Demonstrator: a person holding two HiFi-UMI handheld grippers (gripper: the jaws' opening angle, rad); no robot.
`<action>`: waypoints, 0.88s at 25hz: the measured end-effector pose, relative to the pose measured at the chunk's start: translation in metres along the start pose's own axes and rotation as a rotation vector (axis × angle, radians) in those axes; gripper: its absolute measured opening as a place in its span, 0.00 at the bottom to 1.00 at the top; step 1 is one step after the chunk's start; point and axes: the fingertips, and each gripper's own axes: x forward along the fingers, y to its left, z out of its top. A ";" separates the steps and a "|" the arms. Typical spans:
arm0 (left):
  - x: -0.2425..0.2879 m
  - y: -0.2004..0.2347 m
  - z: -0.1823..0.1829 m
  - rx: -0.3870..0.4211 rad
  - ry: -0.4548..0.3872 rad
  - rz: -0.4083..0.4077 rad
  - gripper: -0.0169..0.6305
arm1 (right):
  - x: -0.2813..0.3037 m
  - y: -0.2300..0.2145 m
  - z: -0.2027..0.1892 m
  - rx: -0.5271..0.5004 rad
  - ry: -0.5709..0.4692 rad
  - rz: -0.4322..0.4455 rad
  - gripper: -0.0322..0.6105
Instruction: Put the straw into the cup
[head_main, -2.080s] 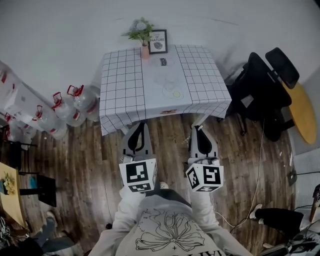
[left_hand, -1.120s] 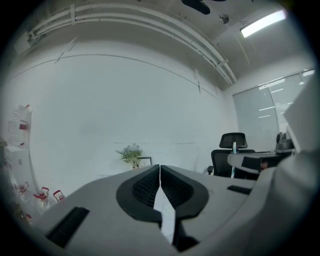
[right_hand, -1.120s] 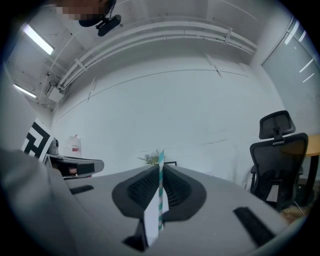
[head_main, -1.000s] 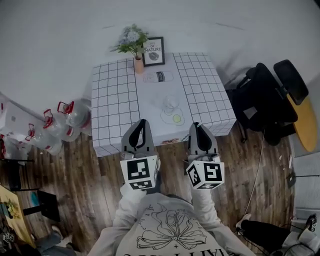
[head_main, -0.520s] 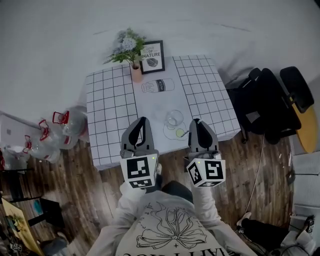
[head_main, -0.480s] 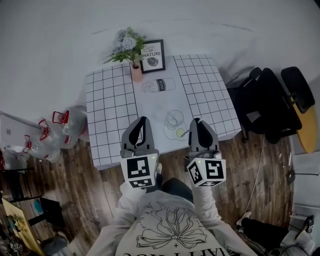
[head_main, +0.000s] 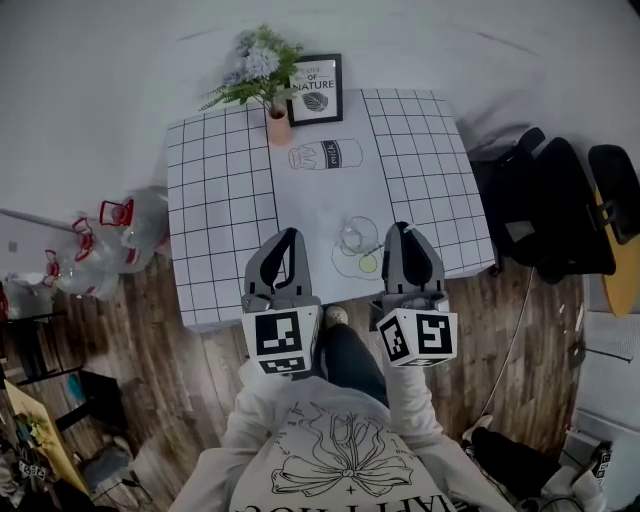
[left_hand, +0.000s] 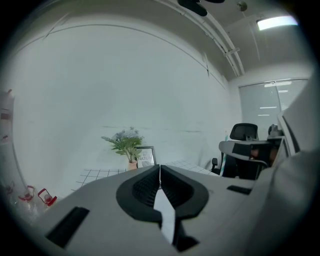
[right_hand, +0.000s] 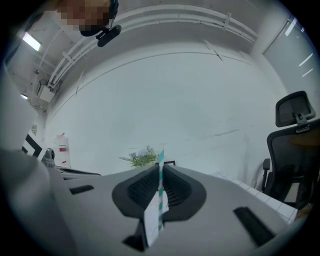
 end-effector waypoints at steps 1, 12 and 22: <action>0.004 0.000 -0.003 -0.002 0.008 0.002 0.04 | 0.005 -0.002 -0.003 0.000 0.010 0.003 0.08; 0.039 -0.004 -0.040 -0.030 0.108 0.025 0.04 | 0.048 -0.024 -0.041 0.030 0.093 0.042 0.08; 0.057 -0.003 -0.072 -0.043 0.180 0.039 0.04 | 0.067 -0.030 -0.083 0.056 0.181 0.070 0.08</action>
